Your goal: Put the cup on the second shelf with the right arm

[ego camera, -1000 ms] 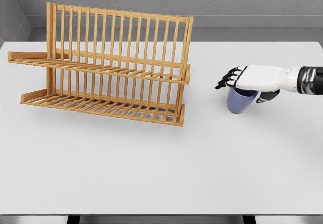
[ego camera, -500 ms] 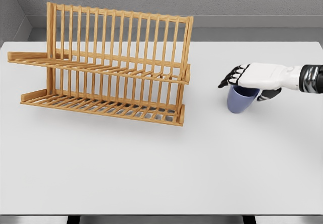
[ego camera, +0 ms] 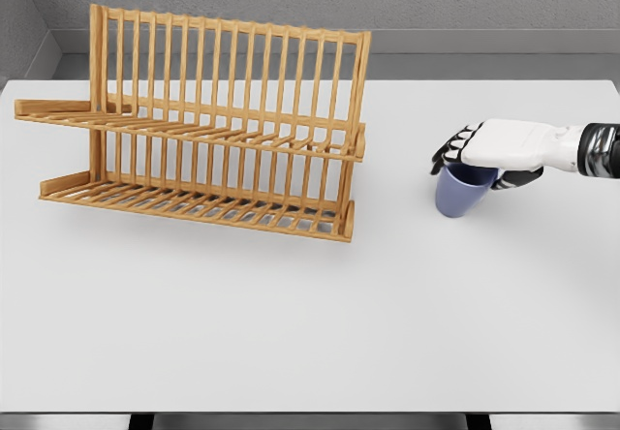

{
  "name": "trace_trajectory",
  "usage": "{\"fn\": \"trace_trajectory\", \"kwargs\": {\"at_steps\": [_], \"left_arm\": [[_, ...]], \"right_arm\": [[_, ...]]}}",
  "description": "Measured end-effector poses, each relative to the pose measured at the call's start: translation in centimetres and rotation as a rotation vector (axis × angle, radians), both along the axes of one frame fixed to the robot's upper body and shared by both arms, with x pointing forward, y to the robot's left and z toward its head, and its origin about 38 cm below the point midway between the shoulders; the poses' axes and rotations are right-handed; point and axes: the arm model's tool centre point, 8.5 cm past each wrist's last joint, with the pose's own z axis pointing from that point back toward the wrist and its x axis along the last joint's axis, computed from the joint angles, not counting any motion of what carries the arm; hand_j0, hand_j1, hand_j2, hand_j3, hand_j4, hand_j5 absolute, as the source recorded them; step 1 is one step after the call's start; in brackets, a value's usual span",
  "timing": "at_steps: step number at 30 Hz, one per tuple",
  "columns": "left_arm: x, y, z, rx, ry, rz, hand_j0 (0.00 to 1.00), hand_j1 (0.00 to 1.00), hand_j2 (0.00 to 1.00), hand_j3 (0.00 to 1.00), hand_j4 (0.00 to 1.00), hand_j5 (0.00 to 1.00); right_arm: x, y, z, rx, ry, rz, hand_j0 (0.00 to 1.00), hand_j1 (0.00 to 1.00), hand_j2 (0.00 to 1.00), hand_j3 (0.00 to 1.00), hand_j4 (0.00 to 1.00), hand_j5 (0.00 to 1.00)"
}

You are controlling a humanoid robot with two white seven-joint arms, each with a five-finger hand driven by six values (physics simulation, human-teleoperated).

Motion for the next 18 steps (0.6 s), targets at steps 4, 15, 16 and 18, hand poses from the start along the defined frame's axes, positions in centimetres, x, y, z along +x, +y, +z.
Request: {"fn": "trace_trajectory", "kwargs": {"at_steps": [4,15,16,18], "left_arm": [[0.1,0.0,0.0,0.000,-0.002,0.000,1.00,1.00,1.00,1.00,1.00,1.00],[0.0,0.0,0.0,0.000,0.000,0.000,1.00,1.00,1.00,1.00,1.00,1.00],[0.1,0.0,0.0,0.000,-0.002,0.000,1.00,1.00,1.00,1.00,1.00,1.00],[0.0,0.0,0.0,0.000,0.000,0.000,1.00,1.00,1.00,1.00,1.00,1.00]], "right_arm": [[0.0,0.1,0.0,0.001,-0.001,0.001,0.64,0.64,0.64,0.64,0.64,0.64],[0.7,0.3,2.8,0.015,-0.065,0.008,0.63,0.63,0.63,0.63,0.63,0.63],[0.7,0.2,3.0,0.018,-0.071,0.005,0.63,0.63,0.63,0.63,0.63,0.63],[0.8,0.1,3.5,0.024,-0.083,0.001,0.63,0.63,0.63,0.63,0.63,0.63]]}}
